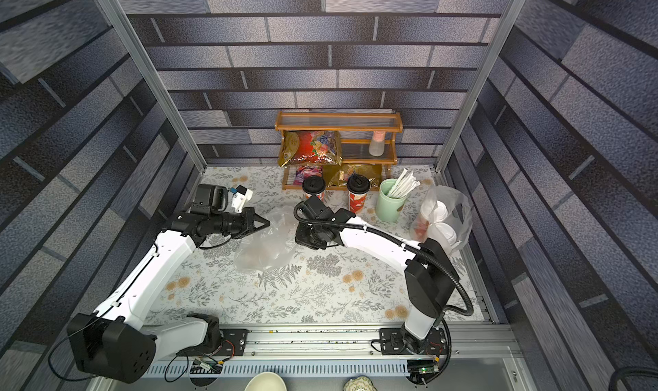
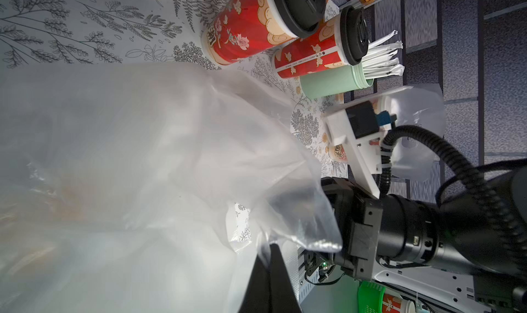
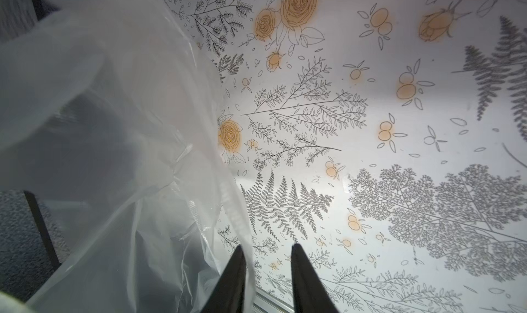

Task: Pack milk tea into plastic carrier bags
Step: Adjust the plastic carrier bag at the center of the board.

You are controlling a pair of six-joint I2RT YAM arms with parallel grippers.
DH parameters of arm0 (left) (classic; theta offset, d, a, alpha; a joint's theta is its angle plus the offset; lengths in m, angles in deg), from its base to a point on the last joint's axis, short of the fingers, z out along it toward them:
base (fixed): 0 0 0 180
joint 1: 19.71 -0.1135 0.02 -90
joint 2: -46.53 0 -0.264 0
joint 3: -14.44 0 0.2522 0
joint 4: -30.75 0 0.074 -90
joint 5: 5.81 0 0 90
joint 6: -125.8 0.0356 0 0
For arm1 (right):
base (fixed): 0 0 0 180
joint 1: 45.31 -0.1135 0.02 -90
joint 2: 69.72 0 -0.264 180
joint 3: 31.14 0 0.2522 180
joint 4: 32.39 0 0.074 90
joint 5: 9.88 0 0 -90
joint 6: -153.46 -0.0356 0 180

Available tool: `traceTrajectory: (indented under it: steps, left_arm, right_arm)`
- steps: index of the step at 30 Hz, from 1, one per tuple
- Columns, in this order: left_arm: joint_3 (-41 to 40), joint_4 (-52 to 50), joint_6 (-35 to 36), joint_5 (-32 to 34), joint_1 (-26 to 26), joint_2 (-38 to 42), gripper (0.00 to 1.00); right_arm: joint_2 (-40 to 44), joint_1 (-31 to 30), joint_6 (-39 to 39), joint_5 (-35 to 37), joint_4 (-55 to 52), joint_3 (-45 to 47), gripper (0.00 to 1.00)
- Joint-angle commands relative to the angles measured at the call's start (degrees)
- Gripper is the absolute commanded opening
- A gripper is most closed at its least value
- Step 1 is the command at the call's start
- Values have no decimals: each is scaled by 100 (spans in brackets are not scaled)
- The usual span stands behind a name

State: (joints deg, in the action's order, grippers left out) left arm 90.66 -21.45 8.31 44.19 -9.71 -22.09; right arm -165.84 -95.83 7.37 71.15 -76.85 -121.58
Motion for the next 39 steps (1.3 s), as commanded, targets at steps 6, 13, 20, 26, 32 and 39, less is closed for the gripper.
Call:
traceTrajectory:
  steps: [6, 13, 20, 26, 32, 39]
  left_arm:
    - [109, 14, -64, -92, -60, 200, 0]
    - [130, 85, -257, -220, -60, 285, 0]
    - [326, -377, -380, 27, -101, 598, 0]
    - [417, -845, -397, 172, -314, 872, 0]
    - [111, -896, -433, -222, -246, 895, 2]
    - [-324, -668, -378, -83, 51, 775, 17]
  right_arm:
    - [31, -19, -68, -74, 318, 91, 23]
    - [-49, -19, 156, -47, 276, -178, 0]
    - [696, 8, 1036, 473, -1187, -805, 0]
    - [1281, 148, 1476, 759, -2262, -1210, 0]
    - [1426, 210, 1671, 521, -2696, -1343, 0]
    - [1204, 210, 1632, 111, -2224, -901, 0]
